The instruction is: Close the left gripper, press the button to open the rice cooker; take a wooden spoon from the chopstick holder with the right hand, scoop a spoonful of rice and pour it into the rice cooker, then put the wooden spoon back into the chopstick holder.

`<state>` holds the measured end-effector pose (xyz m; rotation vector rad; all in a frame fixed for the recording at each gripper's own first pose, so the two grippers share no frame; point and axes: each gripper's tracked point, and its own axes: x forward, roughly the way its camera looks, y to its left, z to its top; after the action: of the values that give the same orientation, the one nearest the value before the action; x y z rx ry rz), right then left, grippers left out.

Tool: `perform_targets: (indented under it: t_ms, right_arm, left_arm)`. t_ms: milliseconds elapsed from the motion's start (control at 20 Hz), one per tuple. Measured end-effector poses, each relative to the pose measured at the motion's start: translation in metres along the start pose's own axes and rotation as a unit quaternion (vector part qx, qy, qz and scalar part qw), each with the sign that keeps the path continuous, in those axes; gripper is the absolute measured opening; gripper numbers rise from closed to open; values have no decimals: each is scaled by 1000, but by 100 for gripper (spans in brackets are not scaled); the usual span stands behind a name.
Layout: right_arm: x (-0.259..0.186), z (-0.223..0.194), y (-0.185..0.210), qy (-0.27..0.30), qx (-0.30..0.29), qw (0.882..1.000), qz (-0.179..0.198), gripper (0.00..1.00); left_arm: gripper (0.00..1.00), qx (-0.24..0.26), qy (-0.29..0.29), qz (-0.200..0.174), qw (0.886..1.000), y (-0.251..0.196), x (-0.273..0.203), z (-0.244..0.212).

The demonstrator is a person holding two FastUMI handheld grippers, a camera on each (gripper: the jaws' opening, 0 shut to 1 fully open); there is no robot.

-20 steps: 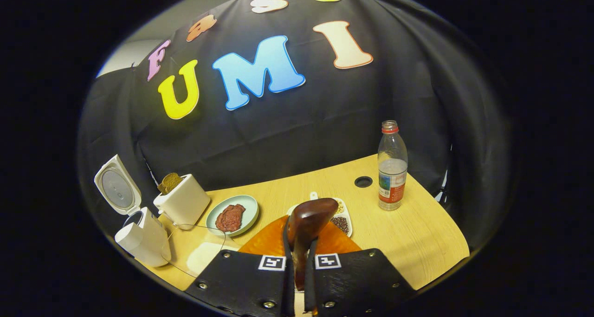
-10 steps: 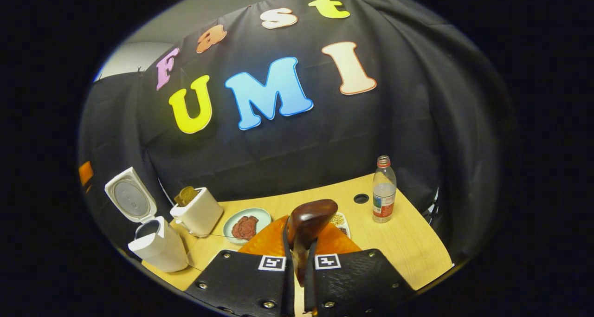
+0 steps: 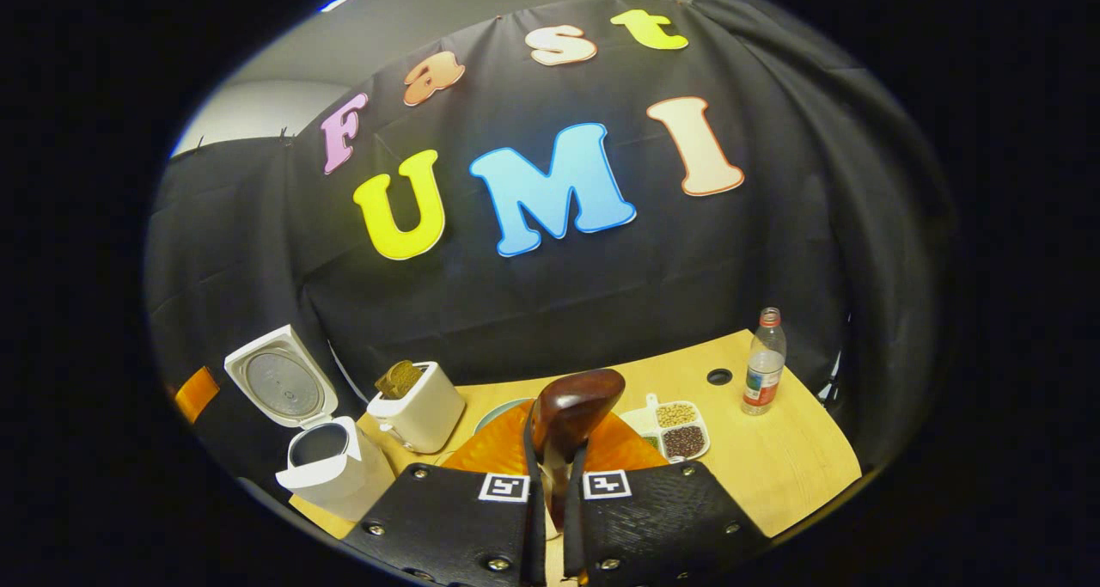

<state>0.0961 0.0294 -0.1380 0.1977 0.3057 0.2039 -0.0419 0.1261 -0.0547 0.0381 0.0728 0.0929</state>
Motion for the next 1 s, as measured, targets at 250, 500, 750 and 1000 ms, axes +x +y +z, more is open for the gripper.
perform_targets:
  t_ms: [250, 500, 750, 1000]
  right_arm:
    - [28, -19, 40, 22, -6, 1000, 21, 9]
    - [71, -56, 50, 55, 2, 998, 18, 8]
    - [106, -96, 45, 77, -25, 997, -7, 9]
    - [133, -131, 44, 100, -115, 988, -19, 9]
  left_arm:
    - [94, 10, 9, -7, 1000, 15, -7, -8]
    - [96, 21, 20, -7, 1000, 30, -6, -17]
    - [92, 40, 9, -13, 999, 34, 3, -11]
    - [94, 46, 13, 0, 999, 51, 4, -15]
